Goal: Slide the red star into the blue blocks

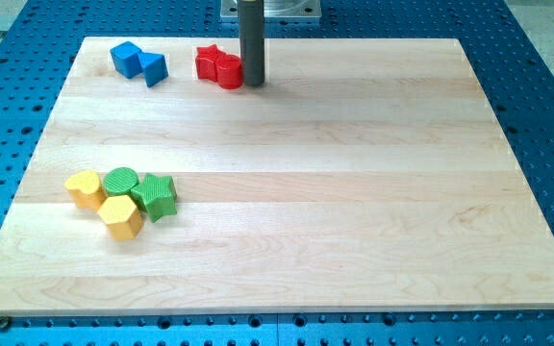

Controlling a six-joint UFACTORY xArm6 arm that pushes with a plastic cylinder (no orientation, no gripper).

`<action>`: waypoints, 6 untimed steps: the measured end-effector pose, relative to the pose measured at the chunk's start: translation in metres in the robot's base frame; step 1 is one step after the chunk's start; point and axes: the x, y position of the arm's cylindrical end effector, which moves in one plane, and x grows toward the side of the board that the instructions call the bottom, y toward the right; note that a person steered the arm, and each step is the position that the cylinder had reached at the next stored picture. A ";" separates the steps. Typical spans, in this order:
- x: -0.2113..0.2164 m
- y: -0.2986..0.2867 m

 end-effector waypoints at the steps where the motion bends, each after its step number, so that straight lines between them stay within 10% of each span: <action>1: -0.006 -0.026; 4: -0.061 -0.049; 6: -0.023 0.023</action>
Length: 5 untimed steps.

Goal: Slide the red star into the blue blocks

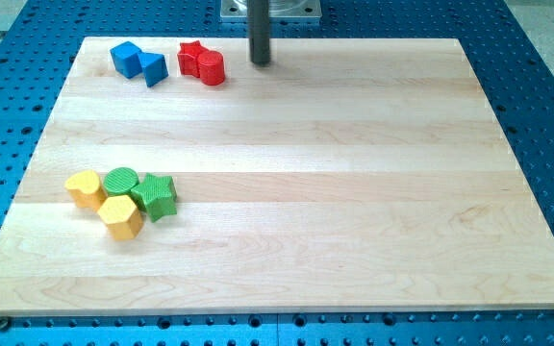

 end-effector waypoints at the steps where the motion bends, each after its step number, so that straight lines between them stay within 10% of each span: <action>1: 0.014 -0.054; 4: -0.002 -0.134; 5: 0.033 -0.066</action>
